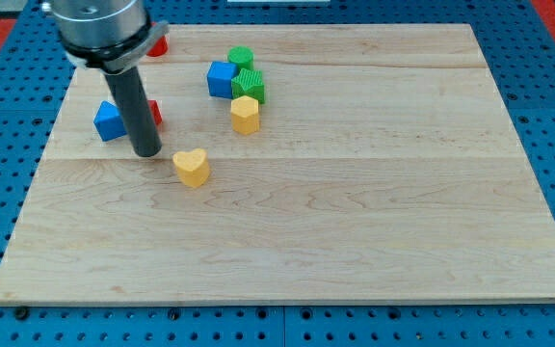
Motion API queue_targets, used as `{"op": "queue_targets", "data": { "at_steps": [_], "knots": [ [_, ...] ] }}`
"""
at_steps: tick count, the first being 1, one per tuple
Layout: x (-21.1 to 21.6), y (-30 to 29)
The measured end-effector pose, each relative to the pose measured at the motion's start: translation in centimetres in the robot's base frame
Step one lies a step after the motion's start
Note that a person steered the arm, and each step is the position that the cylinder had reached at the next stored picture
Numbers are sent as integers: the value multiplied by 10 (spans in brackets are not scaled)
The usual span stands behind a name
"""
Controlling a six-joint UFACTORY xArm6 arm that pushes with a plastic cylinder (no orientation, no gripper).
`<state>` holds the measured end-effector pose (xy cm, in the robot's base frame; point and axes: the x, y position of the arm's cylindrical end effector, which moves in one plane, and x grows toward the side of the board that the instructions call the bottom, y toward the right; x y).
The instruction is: Place the heart at the top right of the green circle
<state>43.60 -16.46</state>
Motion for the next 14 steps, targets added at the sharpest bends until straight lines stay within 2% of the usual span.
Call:
{"op": "queue_targets", "data": {
  "at_steps": [1, 3, 4, 5, 7, 10, 12, 13, 14],
  "knots": [
    [35, 27],
    [14, 163],
    [5, 211],
    [4, 238],
    [45, 240],
    [-87, 259],
    [-177, 219],
    [-194, 205],
    [-206, 258]
  ]
}}
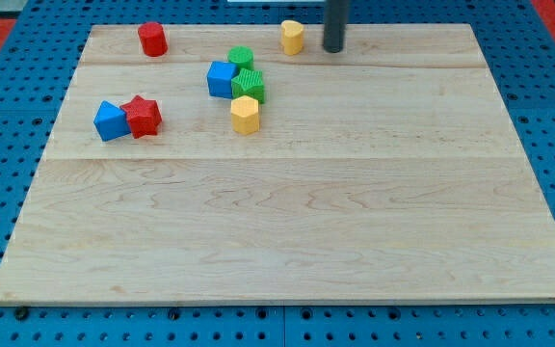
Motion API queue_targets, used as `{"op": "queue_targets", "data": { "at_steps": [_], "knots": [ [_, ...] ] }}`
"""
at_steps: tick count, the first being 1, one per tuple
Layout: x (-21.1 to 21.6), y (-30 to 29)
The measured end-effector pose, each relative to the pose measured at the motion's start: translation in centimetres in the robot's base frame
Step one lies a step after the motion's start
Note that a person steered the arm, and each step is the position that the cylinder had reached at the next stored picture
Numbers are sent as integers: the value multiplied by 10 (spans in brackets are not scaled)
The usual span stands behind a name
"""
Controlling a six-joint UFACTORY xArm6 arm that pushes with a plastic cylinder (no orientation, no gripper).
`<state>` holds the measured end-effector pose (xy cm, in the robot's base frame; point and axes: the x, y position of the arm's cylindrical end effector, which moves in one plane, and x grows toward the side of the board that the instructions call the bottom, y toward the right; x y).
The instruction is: Place the heart at the top right of the green circle
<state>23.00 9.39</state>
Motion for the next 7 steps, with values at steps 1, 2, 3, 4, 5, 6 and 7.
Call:
{"op": "queue_targets", "data": {
  "at_steps": [1, 2, 3, 4, 5, 6, 7],
  "knots": [
    [-28, -24],
    [-28, -55],
    [-26, -67],
    [-31, -74],
    [-33, -133],
    [-34, -206],
    [-34, -255]
  ]
}}
